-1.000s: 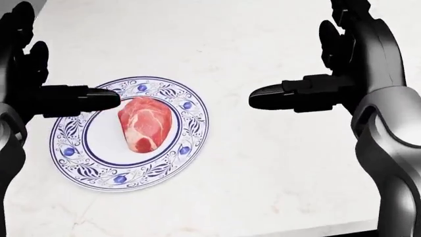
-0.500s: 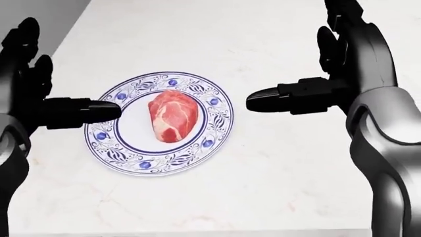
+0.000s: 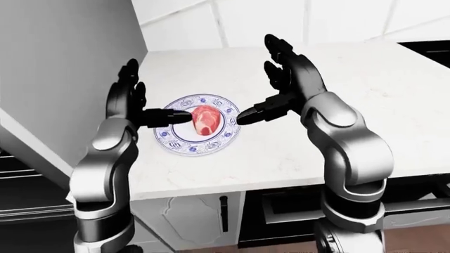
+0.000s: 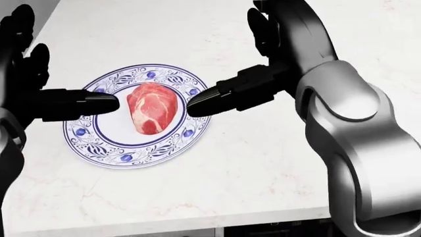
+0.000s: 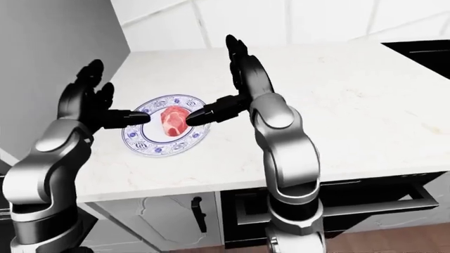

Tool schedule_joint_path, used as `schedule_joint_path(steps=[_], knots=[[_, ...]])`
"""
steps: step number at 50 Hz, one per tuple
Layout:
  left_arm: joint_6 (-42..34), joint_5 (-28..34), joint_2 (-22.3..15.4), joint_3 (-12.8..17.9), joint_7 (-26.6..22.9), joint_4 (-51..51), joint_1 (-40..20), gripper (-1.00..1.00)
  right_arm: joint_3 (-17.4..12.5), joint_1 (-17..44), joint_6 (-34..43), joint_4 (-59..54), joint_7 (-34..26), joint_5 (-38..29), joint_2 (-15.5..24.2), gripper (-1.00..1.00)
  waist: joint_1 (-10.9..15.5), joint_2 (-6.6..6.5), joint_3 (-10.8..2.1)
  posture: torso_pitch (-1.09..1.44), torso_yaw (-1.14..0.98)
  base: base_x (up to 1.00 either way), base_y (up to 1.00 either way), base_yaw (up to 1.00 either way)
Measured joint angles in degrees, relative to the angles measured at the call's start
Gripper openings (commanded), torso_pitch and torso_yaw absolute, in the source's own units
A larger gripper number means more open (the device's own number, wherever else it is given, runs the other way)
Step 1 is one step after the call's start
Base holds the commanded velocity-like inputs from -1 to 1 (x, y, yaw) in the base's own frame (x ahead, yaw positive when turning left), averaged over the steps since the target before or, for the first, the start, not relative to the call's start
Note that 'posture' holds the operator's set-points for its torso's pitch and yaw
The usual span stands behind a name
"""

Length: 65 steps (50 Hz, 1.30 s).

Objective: Place the steak on the top rack of the oven.

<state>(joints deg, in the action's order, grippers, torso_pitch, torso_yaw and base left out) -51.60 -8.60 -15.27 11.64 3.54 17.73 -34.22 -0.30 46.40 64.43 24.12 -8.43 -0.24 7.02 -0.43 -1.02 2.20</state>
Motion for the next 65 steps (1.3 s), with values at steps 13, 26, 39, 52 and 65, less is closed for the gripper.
schedule_joint_path(steps=[13, 26, 39, 52, 65], knots=[[-0.9, -1.3, -1.3, 0.9, 1.0, -0.4, -2.5, 1.0, 3.9, -0.3, -3.9, -4.6, -3.0, -5.9, -5.0, 1.0, 0.2, 0.16, -0.11, 0.0, 0.0, 0.0, 0.0, 0.0], [-1.6, -3.5, -2.3, 1.3, 2.6, 1.0, -2.6, 1.0, 6.8, -1.2, -6.2, -4.8, -5.3, -10.6, -9.6, 1.0, 0.1, -0.16, -0.17, 0.0, 0.0, 0.0, 0.0, 0.0], [-2.7, -4.0, -2.6, 1.4, 2.9, 1.9, -2.7, 1.0, 8.8, -2.2, -6.5, -5.0, -7.8, -14.5, -12.9, 0.8, -0.1, -0.41, -0.05, 0.0, 0.0, 0.0, 0.0, 0.0], [-1.9, -3.8, -2.6, 1.2, 2.8, 0.8, -2.9, 1.0, 9.1, -3.3, -10.8, -9.5, -9.1, -15.8, -14.5, 0.84, -0.3, -0.68, -0.07, 0.0, 0.0, 0.0, 0.0, 0.0], [-2.0, -3.7, -2.3, 1.3, 2.7, 1.7, -2.0, 1.0, 7.9, -2.1, -15.5, -15.1, -11.7, -15.8, -13.9, 0.8, -0.4, -0.77, -0.15, 0.0, 0.0, 0.0, 0.0, 0.0]])
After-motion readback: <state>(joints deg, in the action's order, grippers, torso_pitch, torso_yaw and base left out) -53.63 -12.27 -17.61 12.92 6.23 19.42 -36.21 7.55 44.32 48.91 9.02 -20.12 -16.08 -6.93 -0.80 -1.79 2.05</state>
